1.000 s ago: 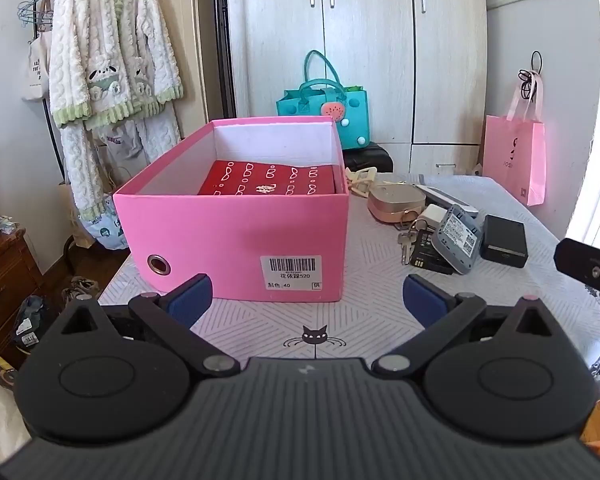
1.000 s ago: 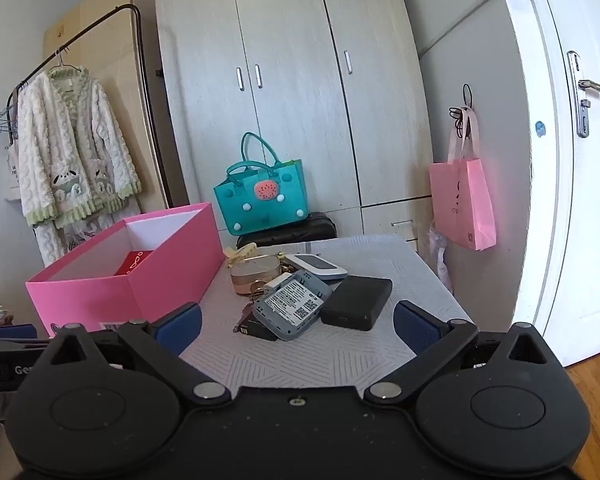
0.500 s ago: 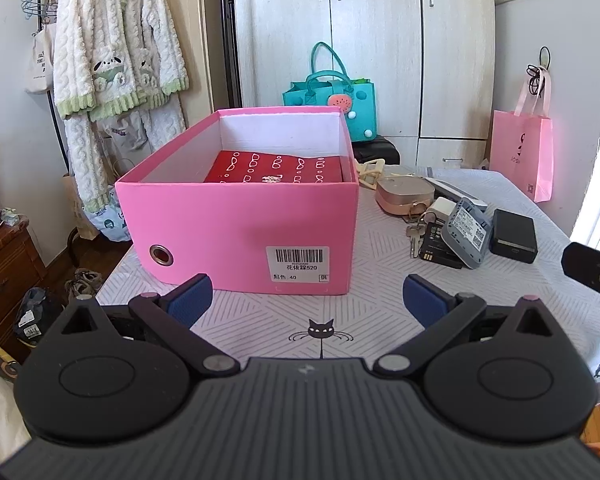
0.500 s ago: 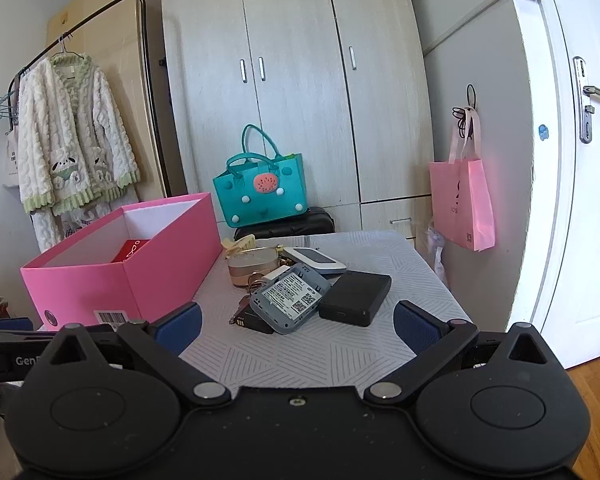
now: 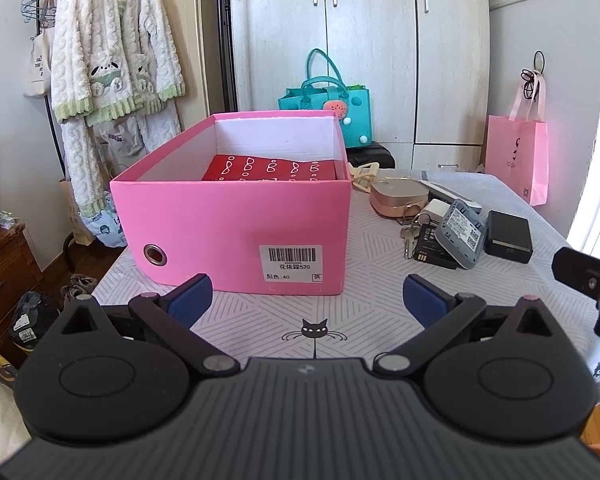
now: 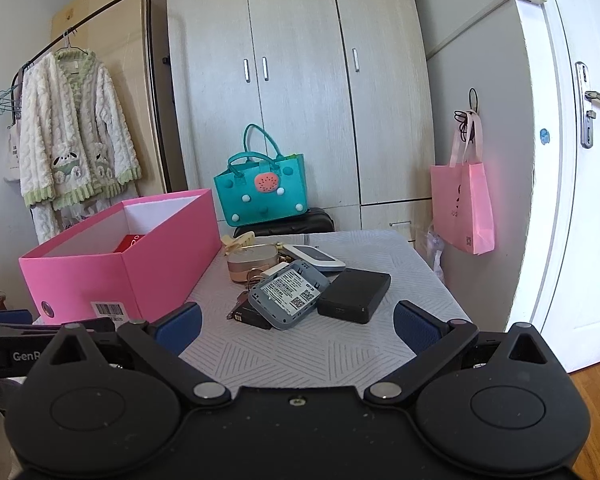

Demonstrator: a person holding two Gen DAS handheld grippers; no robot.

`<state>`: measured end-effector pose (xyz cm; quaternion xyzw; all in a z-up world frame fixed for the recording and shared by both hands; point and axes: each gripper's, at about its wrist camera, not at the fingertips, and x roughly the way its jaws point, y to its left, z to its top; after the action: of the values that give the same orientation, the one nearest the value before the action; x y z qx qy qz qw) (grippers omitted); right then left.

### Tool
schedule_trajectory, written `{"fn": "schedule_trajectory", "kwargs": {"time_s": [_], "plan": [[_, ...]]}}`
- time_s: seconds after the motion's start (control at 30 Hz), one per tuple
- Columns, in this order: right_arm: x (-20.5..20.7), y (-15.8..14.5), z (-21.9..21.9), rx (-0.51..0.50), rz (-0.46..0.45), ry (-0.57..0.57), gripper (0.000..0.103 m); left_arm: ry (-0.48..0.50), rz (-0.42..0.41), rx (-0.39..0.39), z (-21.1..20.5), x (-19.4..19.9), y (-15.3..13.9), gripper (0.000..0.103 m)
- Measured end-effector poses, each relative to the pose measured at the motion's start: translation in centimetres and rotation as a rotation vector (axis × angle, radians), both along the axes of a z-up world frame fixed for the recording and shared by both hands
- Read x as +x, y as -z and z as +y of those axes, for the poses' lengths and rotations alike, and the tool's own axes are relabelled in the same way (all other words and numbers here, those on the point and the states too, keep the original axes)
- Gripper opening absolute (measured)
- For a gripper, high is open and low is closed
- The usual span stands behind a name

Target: Organize rigid objects

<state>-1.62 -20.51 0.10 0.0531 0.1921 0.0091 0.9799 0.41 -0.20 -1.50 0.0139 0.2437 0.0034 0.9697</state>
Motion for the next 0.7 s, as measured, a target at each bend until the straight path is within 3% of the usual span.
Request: {"fn": "schedule_trajectory", "kwargs": {"time_s": [0.37, 0.7], "plan": [[-0.05, -0.08, -0.08, -0.006, -0.003, 0.001, 0.103, -0.001, -0.006, -0.003, -0.04, -0.09, -0.06, 0.103], [-0.74, -0.30, -0.02, -0.023, -0.059, 0.015, 0.103, -0.017, -0.066, 0.010, 0.14, -0.89, -0.54, 0.103]]}}
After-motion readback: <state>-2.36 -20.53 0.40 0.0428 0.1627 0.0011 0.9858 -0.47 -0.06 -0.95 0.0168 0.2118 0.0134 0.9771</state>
